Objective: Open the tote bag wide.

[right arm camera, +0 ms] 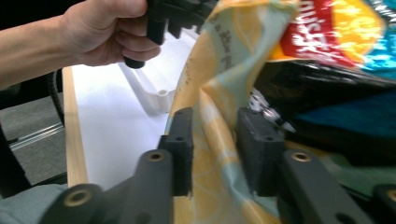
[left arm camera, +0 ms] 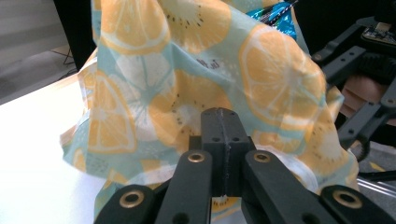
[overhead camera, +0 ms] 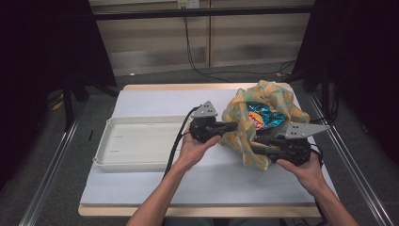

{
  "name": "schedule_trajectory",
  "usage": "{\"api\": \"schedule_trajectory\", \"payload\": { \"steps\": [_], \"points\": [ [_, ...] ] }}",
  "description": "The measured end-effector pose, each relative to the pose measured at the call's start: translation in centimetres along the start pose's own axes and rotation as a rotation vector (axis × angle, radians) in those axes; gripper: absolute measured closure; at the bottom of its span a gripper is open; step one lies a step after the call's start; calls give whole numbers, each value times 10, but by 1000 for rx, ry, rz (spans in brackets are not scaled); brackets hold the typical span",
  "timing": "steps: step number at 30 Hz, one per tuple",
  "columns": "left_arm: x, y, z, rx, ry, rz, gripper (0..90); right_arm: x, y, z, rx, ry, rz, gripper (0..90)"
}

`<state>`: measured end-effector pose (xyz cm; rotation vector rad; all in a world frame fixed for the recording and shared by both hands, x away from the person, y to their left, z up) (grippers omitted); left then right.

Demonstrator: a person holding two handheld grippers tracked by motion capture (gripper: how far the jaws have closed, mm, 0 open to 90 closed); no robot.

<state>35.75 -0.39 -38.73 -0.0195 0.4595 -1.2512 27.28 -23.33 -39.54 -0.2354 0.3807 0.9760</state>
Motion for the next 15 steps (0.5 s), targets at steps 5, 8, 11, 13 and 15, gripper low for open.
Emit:
{"api": "schedule_trajectory", "payload": {
  "steps": [5,8,11,13,15],
  "points": [
    [-19,1,10,-1,-55,5,873,-22,-5,6,9,-44,-41,596],
    [-23,2,14,5,-65,11,821,-36,-8,14,6,-78,-66,597],
    [-26,5,24,9,-79,28,764,-53,-14,26,3,-109,-92,621],
    [-26,6,30,20,-82,34,724,-60,-22,30,26,-123,-108,632],
    [-26,6,37,28,-87,40,687,-66,-31,34,34,-122,-143,641]
  ]
}}
Point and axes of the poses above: each handheld gripper's, and its own axes: x roughly forward along the jaws, z roughly out of its top, y roughly to its left, the point moved 3 cm from there along x, roughly forward along the jaws, and after that the axes turned 7 degrees about -x, right-handed, at the moved point
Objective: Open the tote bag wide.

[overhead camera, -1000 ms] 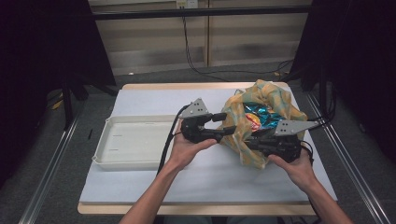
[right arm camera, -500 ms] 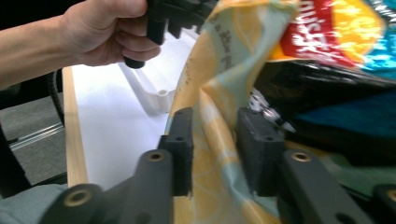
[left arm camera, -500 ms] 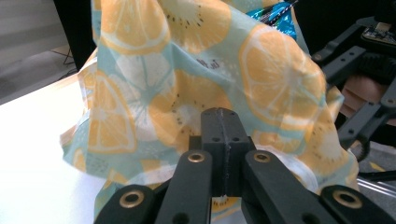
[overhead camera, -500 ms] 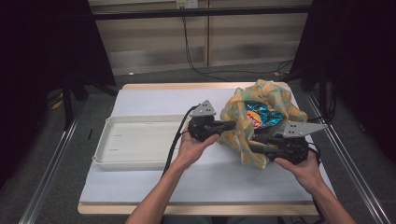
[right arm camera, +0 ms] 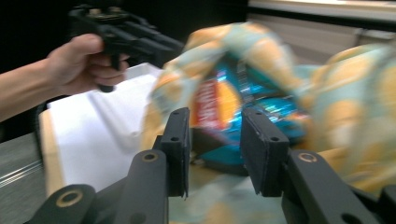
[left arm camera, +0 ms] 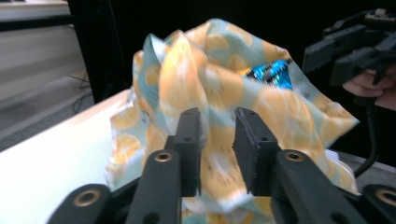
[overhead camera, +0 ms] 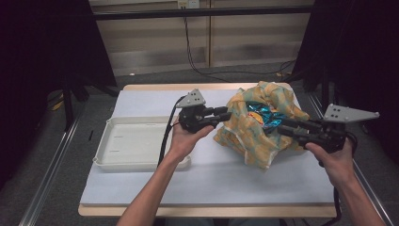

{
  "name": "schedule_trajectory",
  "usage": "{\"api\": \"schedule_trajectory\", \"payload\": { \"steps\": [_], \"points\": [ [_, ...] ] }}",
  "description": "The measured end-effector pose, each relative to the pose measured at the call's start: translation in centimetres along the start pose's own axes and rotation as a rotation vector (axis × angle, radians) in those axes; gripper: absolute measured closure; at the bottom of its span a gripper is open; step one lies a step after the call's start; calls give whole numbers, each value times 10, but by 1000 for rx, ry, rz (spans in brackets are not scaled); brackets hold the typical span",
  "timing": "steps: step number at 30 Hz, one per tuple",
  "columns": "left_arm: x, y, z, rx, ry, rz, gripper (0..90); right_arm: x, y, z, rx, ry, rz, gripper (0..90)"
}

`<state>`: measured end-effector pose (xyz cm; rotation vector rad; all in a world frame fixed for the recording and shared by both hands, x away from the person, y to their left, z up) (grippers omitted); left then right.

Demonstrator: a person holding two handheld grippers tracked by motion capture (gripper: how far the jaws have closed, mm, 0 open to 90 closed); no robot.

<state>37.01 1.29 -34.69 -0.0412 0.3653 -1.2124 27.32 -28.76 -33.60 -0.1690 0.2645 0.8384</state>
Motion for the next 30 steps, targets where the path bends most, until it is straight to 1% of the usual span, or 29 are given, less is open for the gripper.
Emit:
{"api": "schedule_trajectory", "payload": {
  "steps": [2,4,5,6,8,9,10,11,12,13,14,15,16,17,18,19,20,21,22,23,24,25,26,27,28,29,30],
  "points": [
    [3,2,7,2,-8,5,648,-2,-11,6,8,-11,-29,642],
    [6,5,14,6,-10,6,605,-2,-21,12,2,-9,-68,635],
    [7,6,18,2,-17,5,579,-1,-25,16,-1,-8,-80,621],
    [8,7,21,4,-23,12,558,1,-30,18,-8,3,-95,602],
    [11,8,28,8,-36,5,547,7,-40,21,-13,25,-130,564],
    [14,8,31,8,-41,2,536,10,-44,21,-13,35,-138,559],
    [17,9,34,11,-37,22,526,14,-49,20,-14,43,-147,543],
    [21,9,34,12,-37,13,512,18,-55,19,1,48,-165,515],
    [25,11,35,15,-18,17,516,21,-58,18,17,52,-174,512],
    [30,13,34,24,-3,42,528,25,-61,16,29,57,-175,508],
    [33,16,33,15,21,29,587,28,-64,14,45,60,-176,506],
    [36,18,31,16,28,23,687,32,-66,12,48,67,-173,506],
    [37,20,30,26,45,38,778,35,-67,11,47,76,-175,511],
    [38,22,29,16,47,19,869,37,-67,9,51,83,-178,545],
    [37,24,29,11,46,36,898,39,-67,7,50,86,-172,600],
    [36,26,29,-12,37,27,900,40,-67,5,55,87,-171,656],
    [34,29,29,-17,30,47,900,39,-67,3,55,86,-176,718],
    [34,29,29,-17,30,47,900,39,-67,3,55,86,-176,718],
    [32,32,29,-22,34,61,900,37,-68,2,52,73,-182,850],
    [28,38,29,-40,20,76,900,36,-68,1,50,63,-177,886],
    [24,43,28,-57,8,98,900,33,-70,0,55,52,-184,900],
    [20,49,28,-81,-4,105,900,30,-71,-1,55,53,-201,900],
    [18,54,27,-96,-12,105,900,28,-72,-2,53,51,-214,900],
    [14,60,25,-115,-12,128,900,25,-73,-2,57,50,-222,900],
    [13,64,23,-124,-12,126,900,22,-75,-3,62,38,-234,900],
    [12,68,21,-129,-4,138,900,20,-77,-3,63,35,-244,900],
    [12,71,19,-129,11,166,900,18,-79,-4,67,33,-251,900]
  ]
}}
Point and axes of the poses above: each handheld gripper's, and its own axes: x roughly forward along the jaws, z roughly out of its top, y roughly to its left, the point moved 3 cm from there along x, roughly forward along the jaws, and after that the axes turned 7 degrees about -x, right-handed, at the moved point
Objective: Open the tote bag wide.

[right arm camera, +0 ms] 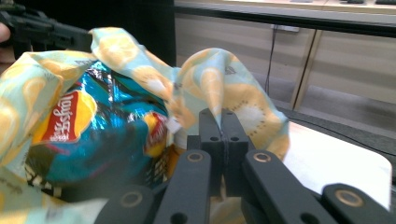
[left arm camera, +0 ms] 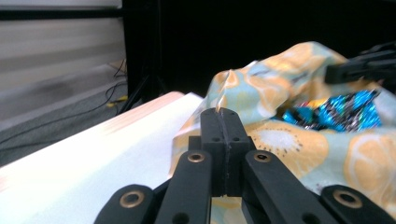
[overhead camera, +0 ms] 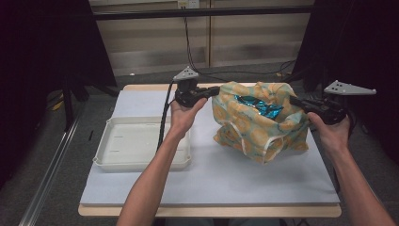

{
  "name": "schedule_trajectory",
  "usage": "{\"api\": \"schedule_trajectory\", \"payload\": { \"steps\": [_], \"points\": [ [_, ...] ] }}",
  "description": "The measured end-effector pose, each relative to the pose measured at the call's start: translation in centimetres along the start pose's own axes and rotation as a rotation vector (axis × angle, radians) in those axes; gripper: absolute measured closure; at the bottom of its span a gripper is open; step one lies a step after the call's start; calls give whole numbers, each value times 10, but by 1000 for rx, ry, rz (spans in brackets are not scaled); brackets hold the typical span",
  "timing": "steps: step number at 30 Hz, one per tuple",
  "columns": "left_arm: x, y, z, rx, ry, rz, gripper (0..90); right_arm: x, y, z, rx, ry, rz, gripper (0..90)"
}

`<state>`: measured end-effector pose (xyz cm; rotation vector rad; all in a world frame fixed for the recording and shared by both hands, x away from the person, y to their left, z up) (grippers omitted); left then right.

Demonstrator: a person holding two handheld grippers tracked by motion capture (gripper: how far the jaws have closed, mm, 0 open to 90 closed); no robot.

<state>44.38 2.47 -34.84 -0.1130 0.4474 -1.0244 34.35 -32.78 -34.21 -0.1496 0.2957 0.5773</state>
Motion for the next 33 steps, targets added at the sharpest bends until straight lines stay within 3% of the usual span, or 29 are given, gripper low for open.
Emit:
{"api": "schedule_trajectory", "payload": {
  "steps": [3,5,8,10,12,13,15,16,19,20,23,27,30,33],
  "points": [
    [1,10,-9,-40,13,-2,900,-3,-5,-4,7,7,-21,900],
    [3,15,-20,-34,51,32,900,-5,-9,-11,5,16,-38,900],
    [5,24,-39,-49,101,32,900,-7,-16,-28,22,52,-64,900],
    [6,24,-46,-38,131,38,900,-8,-17,-37,31,60,-68,900],
    [9,23,-56,-7,191,53,900,-8,-17,-44,33,71,-65,900],
    [11,25,-60,-14,205,59,900,-8,-17,-47,33,77,-62,900],
    [15,29,-66,-73,194,38,900,-5,-15,-53,41,78,-48,900],
    [17,30,-68,-76,202,38,900,-3,-12,-55,36,82,-47,900],
    [27,24,-77,-12,277,60,900,2,-7,-59,29,89,-37,900],
    [28,23,-80,-8,280,52,900,3,-5,-60,20,95,-34,900],
    [25,24,-84,-51,230,4,900,4,-4,-65,3,122,-40,900],
    [14,22,-82,-101,146,-55,855,1,-3,-62,4,100,-20,832],
    [4,15,-74,-65,109,-51,731,-1,-1,-53,-12,72,-3,762],
    [-8,8,-65,-45,64,-56,679,-3,3,-40,-28,44,5,705]
  ]
}}
Point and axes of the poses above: each handheld gripper's, and its own axes: x roughly forward along the jaws, z roughly out of its top, y roughly to its left, the point moved 3 cm from there along x, roughly forward along the jaws, and after that the axes turned 7 degrees about -x, right-handed, at the moved point
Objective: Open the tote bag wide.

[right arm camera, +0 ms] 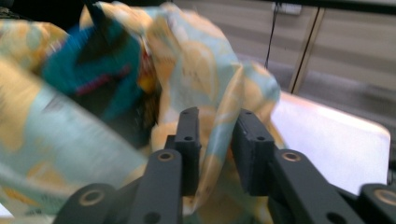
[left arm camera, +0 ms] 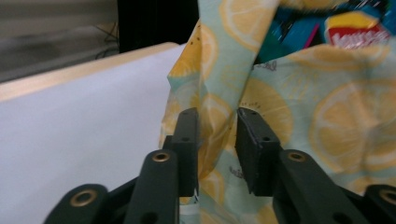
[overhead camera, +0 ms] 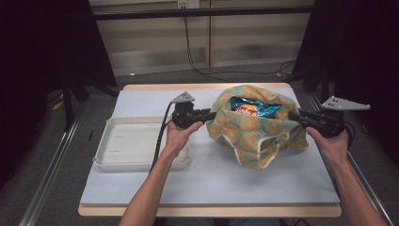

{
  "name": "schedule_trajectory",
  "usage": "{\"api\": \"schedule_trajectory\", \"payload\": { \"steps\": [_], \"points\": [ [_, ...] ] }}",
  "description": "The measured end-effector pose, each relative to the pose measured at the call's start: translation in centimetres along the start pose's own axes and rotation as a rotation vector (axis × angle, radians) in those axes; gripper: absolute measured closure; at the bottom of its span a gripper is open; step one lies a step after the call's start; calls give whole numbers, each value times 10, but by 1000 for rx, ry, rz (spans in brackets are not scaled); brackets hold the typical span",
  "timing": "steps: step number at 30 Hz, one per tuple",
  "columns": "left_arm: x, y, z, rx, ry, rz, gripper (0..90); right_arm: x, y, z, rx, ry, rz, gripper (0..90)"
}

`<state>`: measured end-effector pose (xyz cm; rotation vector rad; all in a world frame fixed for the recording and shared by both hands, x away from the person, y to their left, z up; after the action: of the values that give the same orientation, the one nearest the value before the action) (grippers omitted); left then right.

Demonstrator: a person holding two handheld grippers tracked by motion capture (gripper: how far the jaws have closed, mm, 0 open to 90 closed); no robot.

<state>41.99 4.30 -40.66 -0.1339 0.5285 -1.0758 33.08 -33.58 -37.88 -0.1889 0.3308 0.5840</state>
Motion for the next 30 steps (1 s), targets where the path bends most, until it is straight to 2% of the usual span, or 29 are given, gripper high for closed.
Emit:
{"api": "schedule_trajectory", "payload": {
  "steps": [3,8,12,15,17,19,21,23,25,26,28,30],
  "points": [
    [-7,-6,5,17,-13,1,630,-1,1,10,-5,-23,12,672],
    [-23,-24,18,72,-49,-1,554,1,3,28,-17,-52,20,615],
    [-30,-38,27,92,-86,-16,511,4,2,41,-29,-71,26,564],
    [-33,-48,33,115,-102,-35,500,10,4,48,-41,-66,41,550],
    [-29,-58,36,145,-95,-56,501,16,5,49,-46,-51,44,545],
    [-27,-60,36,148,-94,-68,513,23,4,49,-51,-37,53,536],
    [-19,-65,34,157,-78,-103,503,28,3,48,-38,-27,49,536],
    [-7,-72,29,157,-33,-131,452,35,0,45,-21,-17,41,546],
    [6,-80,22,190,10,-136,361,42,-3,40,-2,-6,45,560],
    [11,-84,18,214,36,-131,363,45,-4,39,-1,-2,43,574],
    [18,-90,11,256,79,-142,415,49,-4,38,-2,7,51,635],
    [20,-95,4,292,115,-195,600,51,-4,38,1,7,59,781]
  ]
}}
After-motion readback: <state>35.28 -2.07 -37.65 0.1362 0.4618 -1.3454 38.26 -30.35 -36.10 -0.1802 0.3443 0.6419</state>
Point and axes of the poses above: each handheld gripper's, and its own axes: x roughly forward along the jaws, z roughly out of its top, y roughly to its left, the point moved 3 cm from there along x, roughly forward along the jaws, and after that the axes turned 7 degrees about -x, right-handed, at the moved point
